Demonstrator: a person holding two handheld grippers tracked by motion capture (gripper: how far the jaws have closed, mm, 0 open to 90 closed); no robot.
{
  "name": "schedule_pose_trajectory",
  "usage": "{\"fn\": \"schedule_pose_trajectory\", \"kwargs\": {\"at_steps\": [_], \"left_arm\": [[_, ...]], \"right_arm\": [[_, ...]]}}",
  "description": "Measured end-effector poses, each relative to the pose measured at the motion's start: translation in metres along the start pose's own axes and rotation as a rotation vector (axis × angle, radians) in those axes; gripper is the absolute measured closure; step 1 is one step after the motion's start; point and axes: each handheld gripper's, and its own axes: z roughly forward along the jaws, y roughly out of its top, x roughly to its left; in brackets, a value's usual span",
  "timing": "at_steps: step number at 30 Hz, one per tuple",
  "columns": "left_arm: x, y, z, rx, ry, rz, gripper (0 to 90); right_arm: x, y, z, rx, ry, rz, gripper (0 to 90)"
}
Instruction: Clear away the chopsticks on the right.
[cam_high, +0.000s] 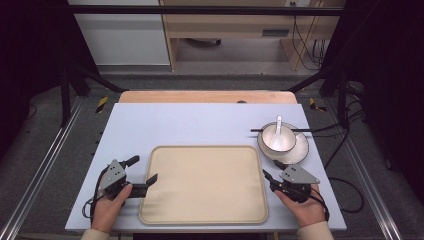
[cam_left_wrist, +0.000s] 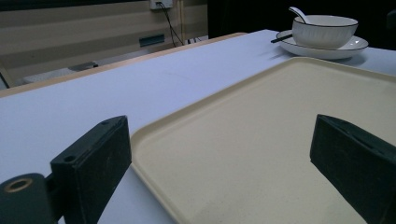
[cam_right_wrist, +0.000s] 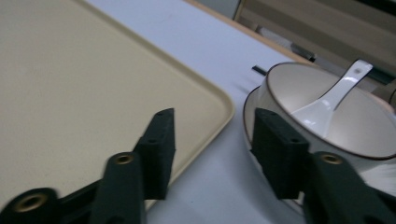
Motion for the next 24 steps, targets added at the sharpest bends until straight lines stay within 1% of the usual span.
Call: {"fn": "schedule_pose_trajectory", "kwargs": {"at_steps": [1,2,3,4,5,6,8,9,11,12,13,14,15,17,18,19,21,22,24], "left_arm": [[0.000,0.000,0.000,0.000,0.001,0.003,5.5],[-0.001,0.000,0.000,0.003,0.002,0.006,5.6],[-0.001,0.000,0.000,0.003,0.001,0.008,5.7],[-0.002,0.000,0.000,0.003,0.001,0.011,5.8],[-0.002,0.001,-0.001,0.000,-0.001,0.010,5.9],[-0.002,0.001,-0.001,-0.004,-0.002,0.009,5.9],[-0.003,0.002,-0.001,-0.007,-0.005,0.011,5.9],[-0.003,0.002,-0.001,-0.007,-0.005,0.011,5.9],[-0.004,0.001,0.000,-0.004,-0.006,0.011,5.9],[-0.004,0.001,0.000,0.002,-0.006,0.014,5.9],[-0.004,0.001,0.000,0.002,-0.006,0.014,5.9],[-0.004,0.001,0.000,0.001,-0.005,0.016,5.9],[-0.005,0.001,0.000,-0.001,-0.005,0.014,5.9],[-0.005,0.001,0.000,-0.001,-0.006,0.013,5.9],[-0.005,0.000,0.000,0.002,-0.005,0.012,5.9],[-0.005,0.000,0.001,0.008,-0.005,0.012,6.1],[-0.005,0.000,0.001,0.009,-0.003,0.013,6.2],[-0.005,0.000,0.000,0.006,-0.004,0.011,6.2],[-0.005,0.000,0.000,0.006,-0.004,0.011,6.2]], "right_arm": [[-0.002,0.004,-0.004,-0.011,-0.019,-0.004,58.8],[-0.006,0.009,-0.008,-0.014,-0.034,0.012,63.9],[-0.011,0.014,-0.012,-0.007,-0.041,0.015,67.8],[-0.018,0.018,-0.015,0.001,-0.059,0.010,71.8],[-0.026,0.022,-0.017,0.005,-0.078,0.018,75.4],[-0.036,0.024,-0.018,0.014,-0.089,0.025,78.6],[-0.058,0.028,-0.015,0.041,-0.129,0.032,84.6],[-0.058,0.028,-0.015,0.041,-0.129,0.032,84.6],[-0.084,0.027,-0.006,0.078,-0.141,0.061,88.7],[-0.111,0.023,0.008,0.111,-0.157,0.122,90.0],[-0.111,0.023,0.008,0.111,-0.157,0.122,90.0],[-0.136,0.018,0.021,0.128,-0.194,0.145,90.0],[-0.146,0.017,0.026,0.119,-0.212,0.174,90.0],[-0.163,0.015,0.038,0.124,-0.225,0.202,90.0],[-0.170,0.013,0.047,0.144,-0.224,0.211,90.0],[-0.176,0.011,0.056,0.182,-0.224,0.200,90.0],[-0.185,0.006,0.072,0.228,-0.216,0.203,90.0],[-0.189,0.005,0.080,0.262,-0.218,0.192,90.0],[-0.197,0.003,0.089,0.272,-0.228,0.200,90.0]]}}
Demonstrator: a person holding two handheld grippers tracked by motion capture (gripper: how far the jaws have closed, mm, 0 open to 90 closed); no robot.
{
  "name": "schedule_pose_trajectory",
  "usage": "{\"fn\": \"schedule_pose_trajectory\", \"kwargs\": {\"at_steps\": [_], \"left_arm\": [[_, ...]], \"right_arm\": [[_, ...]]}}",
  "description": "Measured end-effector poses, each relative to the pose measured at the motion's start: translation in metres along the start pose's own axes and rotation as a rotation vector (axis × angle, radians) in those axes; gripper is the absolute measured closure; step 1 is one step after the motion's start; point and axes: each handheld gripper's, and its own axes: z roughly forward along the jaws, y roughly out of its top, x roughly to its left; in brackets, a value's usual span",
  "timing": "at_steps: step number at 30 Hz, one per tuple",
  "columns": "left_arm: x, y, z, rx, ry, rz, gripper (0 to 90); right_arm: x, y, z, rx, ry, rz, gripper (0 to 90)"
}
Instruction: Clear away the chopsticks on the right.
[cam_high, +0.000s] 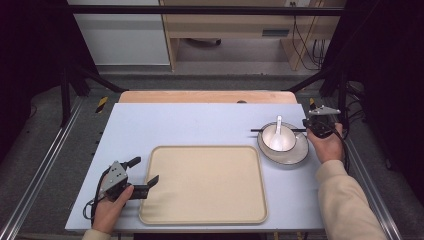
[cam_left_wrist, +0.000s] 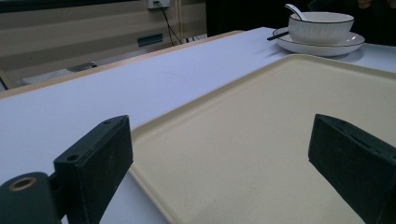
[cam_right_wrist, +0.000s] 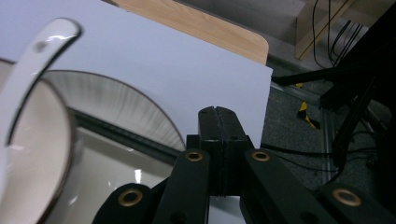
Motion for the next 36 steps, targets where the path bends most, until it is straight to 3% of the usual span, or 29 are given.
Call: {"fn": "schedule_pose_trajectory", "kwargs": {"at_steps": [1,4,10,15,22,32,34,36], "left_arm": [[0.000,-0.001,0.000,0.002,0.000,-0.001,6.2],[0.001,-0.002,-0.001,0.007,0.000,-0.003,6.2],[0.000,-0.002,-0.001,0.009,-0.001,0.000,6.4],[0.000,-0.002,-0.001,0.013,-0.004,0.002,6.5],[-0.002,-0.002,0.000,0.018,-0.010,0.012,6.6],[-0.001,-0.002,0.001,0.026,-0.009,0.013,6.6],[-0.002,-0.003,0.001,0.029,-0.011,0.015,6.6],[-0.002,-0.003,0.002,0.028,-0.011,0.015,6.6]], "right_arm": [[-0.002,0.001,0.004,0.015,0.005,0.020,90.0],[-0.010,0.001,0.016,0.084,-0.008,0.010,90.0],[-0.015,-0.006,0.027,0.158,0.013,-0.007,90.0],[-0.016,-0.010,0.021,0.199,0.041,-0.006,90.0],[-0.012,-0.024,-0.001,0.235,0.041,-0.007,90.0],[-0.003,-0.043,-0.031,0.233,0.069,0.024,89.9],[-0.006,-0.043,-0.039,0.186,0.081,0.042,86.6],[-0.007,-0.041,-0.044,0.114,0.103,0.014,81.1]]}}
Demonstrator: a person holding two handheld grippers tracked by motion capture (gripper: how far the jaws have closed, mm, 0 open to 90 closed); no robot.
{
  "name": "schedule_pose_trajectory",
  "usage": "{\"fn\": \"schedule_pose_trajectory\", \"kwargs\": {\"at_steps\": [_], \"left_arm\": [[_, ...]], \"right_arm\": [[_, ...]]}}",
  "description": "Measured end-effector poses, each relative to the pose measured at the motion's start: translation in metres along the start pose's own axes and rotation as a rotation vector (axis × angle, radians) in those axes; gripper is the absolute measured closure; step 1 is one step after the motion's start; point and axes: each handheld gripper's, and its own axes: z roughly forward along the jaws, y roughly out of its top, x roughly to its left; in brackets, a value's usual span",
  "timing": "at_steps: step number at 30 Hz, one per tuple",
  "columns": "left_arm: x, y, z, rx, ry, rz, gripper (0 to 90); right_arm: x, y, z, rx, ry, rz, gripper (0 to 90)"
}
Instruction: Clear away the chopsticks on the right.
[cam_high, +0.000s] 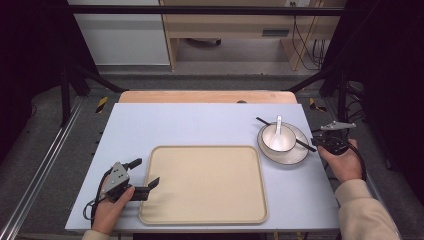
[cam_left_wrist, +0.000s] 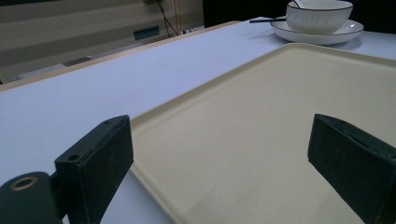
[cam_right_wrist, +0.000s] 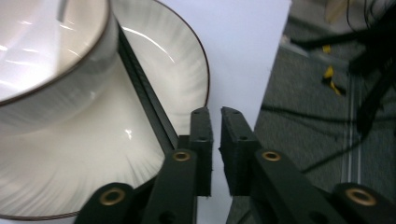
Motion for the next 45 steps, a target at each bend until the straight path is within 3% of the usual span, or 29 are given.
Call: {"fn": "schedule_pose_trajectory", "kwargs": {"at_steps": [3,8,21,24,29,33,35,37,38,42,45], "left_arm": [[-0.001,0.001,0.000,-0.002,-0.001,0.002,6.7],[0.000,0.000,-0.001,-0.002,0.002,0.002,6.8],[0.000,0.000,-0.001,-0.002,0.000,0.003,7.1],[0.000,0.000,-0.001,-0.001,0.002,0.003,7.1],[0.000,0.000,-0.001,0.000,0.003,0.005,7.1],[0.000,0.000,-0.001,-0.002,0.003,0.005,7.1],[0.000,0.000,-0.001,-0.004,0.006,0.008,7.2],[0.000,0.000,-0.002,-0.004,0.006,0.008,7.2],[0.000,0.000,-0.002,-0.005,0.007,0.008,7.2],[0.000,0.000,-0.002,-0.006,0.007,0.010,7.2],[0.000,0.001,-0.002,-0.002,0.010,0.013,7.2]], "right_arm": [[0.003,0.001,0.001,-0.031,0.043,-0.043,75.2],[0.008,0.003,0.007,-0.018,0.083,-0.079,76.8],[0.010,0.007,0.019,0.023,0.101,-0.117,79.2],[0.012,0.007,0.024,0.032,0.105,-0.147,82.1],[0.014,0.008,0.021,0.020,0.083,-0.148,85.7],[0.015,0.008,0.014,-0.005,0.048,-0.127,85.7],[0.020,0.011,-0.001,-0.054,0.008,-0.090,85.7],[0.022,0.012,-0.008,-0.079,0.003,-0.074,85.7],[0.030,0.014,-0.025,-0.123,-0.015,-0.059,85.7],[0.048,0.014,-0.056,-0.221,-0.022,-0.032,85.7],[0.058,0.011,-0.067,-0.248,-0.026,-0.011,85.7]]}}
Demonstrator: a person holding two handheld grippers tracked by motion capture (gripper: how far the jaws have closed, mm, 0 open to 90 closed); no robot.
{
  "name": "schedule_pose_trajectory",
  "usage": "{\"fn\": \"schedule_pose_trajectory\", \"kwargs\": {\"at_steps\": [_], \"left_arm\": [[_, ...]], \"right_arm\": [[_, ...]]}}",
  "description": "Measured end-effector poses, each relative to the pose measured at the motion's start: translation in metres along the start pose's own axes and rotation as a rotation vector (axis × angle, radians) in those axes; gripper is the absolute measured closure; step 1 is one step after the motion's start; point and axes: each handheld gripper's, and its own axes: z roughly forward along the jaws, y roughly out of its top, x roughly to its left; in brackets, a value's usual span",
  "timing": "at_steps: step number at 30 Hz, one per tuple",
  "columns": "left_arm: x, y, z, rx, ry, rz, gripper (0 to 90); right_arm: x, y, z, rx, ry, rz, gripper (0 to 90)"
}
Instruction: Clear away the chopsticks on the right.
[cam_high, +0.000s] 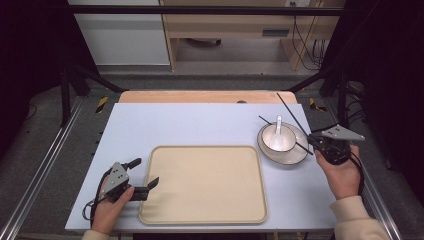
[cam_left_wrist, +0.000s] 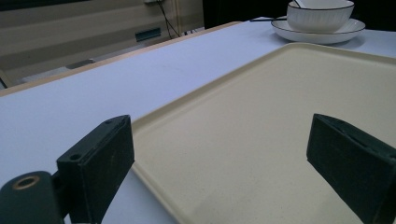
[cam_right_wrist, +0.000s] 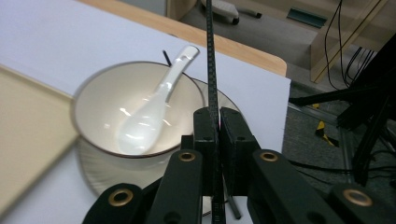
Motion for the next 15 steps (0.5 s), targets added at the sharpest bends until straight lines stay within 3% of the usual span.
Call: {"fn": "schedule_pose_trajectory", "kwargs": {"at_steps": [2,3,5,6,8,10,11,15], "left_arm": [[0.000,0.001,-0.001,-0.009,0.001,0.001,7.2],[-0.001,0.001,-0.002,-0.011,0.000,0.000,7.2],[-0.001,0.002,-0.003,-0.011,0.001,0.004,7.2],[-0.001,0.002,-0.003,-0.011,0.001,0.004,7.2],[-0.001,0.002,-0.004,-0.014,0.003,0.005,7.3],[-0.001,0.002,-0.004,-0.014,0.002,0.005,7.2],[-0.001,0.002,-0.004,-0.016,0.002,0.006,7.2],[0.000,0.003,-0.005,-0.018,0.004,0.007,7.2]], "right_arm": [[0.015,-0.001,-0.012,-0.026,0.017,0.022,85.7],[0.031,-0.002,-0.018,-0.029,0.040,0.021,85.7],[0.045,-0.004,-0.022,-0.022,0.062,0.020,85.7],[0.045,-0.004,-0.022,-0.022,0.062,0.020,85.7],[0.068,-0.007,-0.025,0.003,0.082,0.023,85.7],[0.076,-0.008,-0.025,0.010,0.089,0.013,85.7],[0.089,-0.011,-0.025,0.023,0.103,0.010,85.7],[0.114,-0.016,-0.025,0.044,0.145,-0.011,85.7]]}}
